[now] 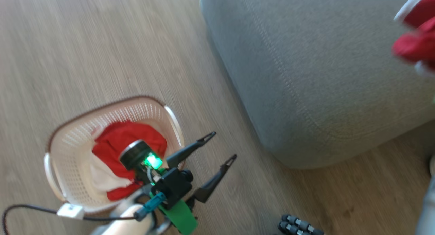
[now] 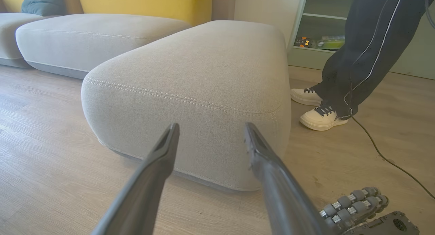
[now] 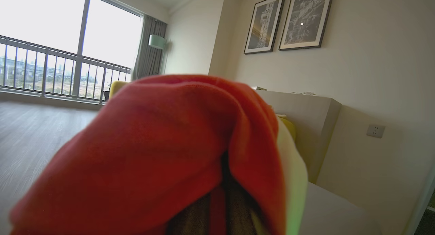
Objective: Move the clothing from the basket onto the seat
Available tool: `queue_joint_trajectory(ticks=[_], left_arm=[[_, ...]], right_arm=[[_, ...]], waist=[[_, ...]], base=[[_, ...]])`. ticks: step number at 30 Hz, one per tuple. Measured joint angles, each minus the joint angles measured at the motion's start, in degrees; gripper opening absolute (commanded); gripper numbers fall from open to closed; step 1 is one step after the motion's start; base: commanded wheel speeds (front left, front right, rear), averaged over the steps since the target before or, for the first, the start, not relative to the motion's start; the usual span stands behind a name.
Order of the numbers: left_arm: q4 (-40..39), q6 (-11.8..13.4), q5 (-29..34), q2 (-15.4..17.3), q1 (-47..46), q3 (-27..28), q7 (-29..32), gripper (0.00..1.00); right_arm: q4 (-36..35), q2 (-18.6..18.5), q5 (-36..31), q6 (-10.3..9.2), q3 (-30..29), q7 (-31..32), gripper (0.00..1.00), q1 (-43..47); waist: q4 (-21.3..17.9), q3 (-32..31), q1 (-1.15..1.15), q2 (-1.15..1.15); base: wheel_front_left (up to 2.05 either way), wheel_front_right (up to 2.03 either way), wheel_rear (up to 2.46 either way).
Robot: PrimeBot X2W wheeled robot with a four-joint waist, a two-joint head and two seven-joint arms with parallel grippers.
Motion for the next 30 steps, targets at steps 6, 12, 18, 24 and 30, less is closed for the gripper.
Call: queue_joint_trajectory(ticks=[6,12,18,24,30], left_arm=[[-2.33,0.00,0.00,6.47,-2.81,-1.41,0.00,1.00],[-4.78,0.00,3.90,13.01,-6.04,-3.28,0.00,1.00],[-6.71,0.00,3.38,13.49,-5.78,-3.00,0.00,1.00],[-8.38,0.00,3.60,14.34,-5.92,-2.63,0.00,1.00],[-9.04,0.04,3.60,14.91,-5.88,-0.98,0.00,1.00]], right_arm=[[2.93,0.00,-0.82,0.00,-3.88,0.00,0.00,-11.28],[12.41,-0.77,-1.70,0.00,-7.19,-0.01,0.00,-23.58],[21.43,-3.64,-3.94,0.00,-11.43,-0.01,0.00,-31.79],[32.16,-6.83,-8.84,0.00,-19.36,-0.01,0.00,-38.13],[41.88,-7.27,-13.04,0.00,-22.05,-0.01,0.00,-42.20]], waist=[[0.40,6.77,0.01,0.00],[0.63,14.15,0.02,0.00],[1.88,17.63,0.00,0.00],[4.17,20.70,0.00,0.00],[5.78,22.88,0.00,0.00]], base=[[0.00,0.00,0.00],[0.00,0.00,0.00],[0.00,0.00,0.00],[0.00,0.00,0.00],[0.00,0.00,0.00]])
